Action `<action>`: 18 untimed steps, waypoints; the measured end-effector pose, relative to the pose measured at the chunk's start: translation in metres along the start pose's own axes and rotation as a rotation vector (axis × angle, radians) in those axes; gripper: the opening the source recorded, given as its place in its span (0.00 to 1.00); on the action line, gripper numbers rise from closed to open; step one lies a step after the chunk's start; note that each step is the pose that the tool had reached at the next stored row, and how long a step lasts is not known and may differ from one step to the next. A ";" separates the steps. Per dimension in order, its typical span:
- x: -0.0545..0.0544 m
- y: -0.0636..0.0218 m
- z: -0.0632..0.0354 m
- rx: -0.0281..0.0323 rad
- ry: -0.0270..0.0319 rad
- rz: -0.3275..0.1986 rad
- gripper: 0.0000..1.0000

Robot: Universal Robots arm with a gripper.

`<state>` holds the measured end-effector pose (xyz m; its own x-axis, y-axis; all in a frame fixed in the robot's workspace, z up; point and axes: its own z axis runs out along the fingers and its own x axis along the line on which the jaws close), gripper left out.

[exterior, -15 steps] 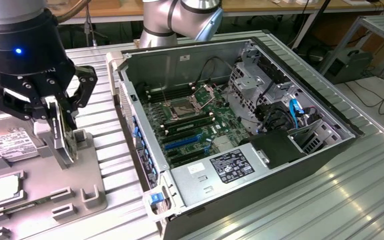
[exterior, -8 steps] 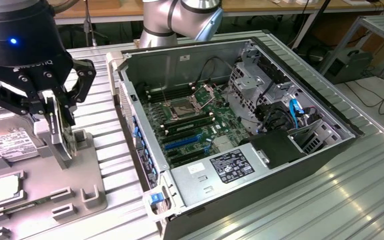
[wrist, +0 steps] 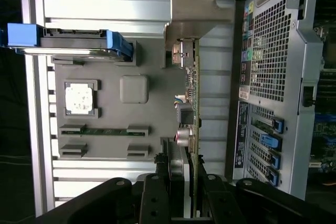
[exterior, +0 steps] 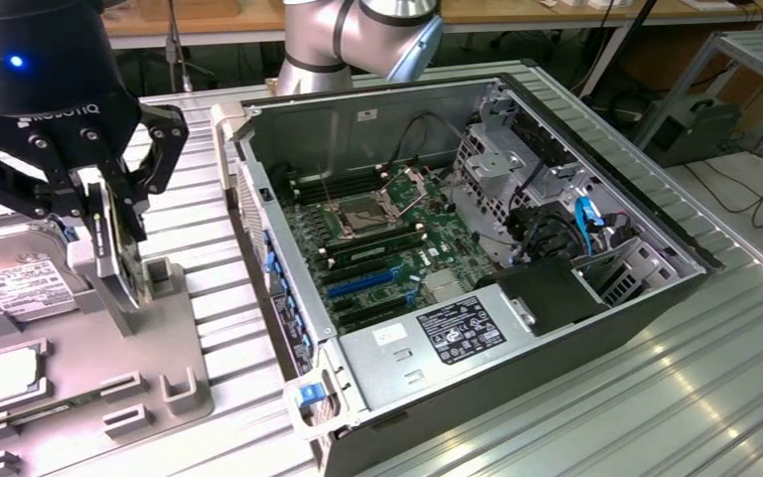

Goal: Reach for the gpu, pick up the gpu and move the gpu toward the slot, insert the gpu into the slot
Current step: 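Pick up the gpu and move the gpu toward the slot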

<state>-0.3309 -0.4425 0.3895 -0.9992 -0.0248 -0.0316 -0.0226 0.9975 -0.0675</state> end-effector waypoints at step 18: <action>-0.001 -0.0016 -0.0227 0.0216 0.0007 -0.001 0.29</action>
<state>-0.3308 -0.4425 0.4123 -0.9992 -0.0256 -0.0309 -0.0228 0.9958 -0.0890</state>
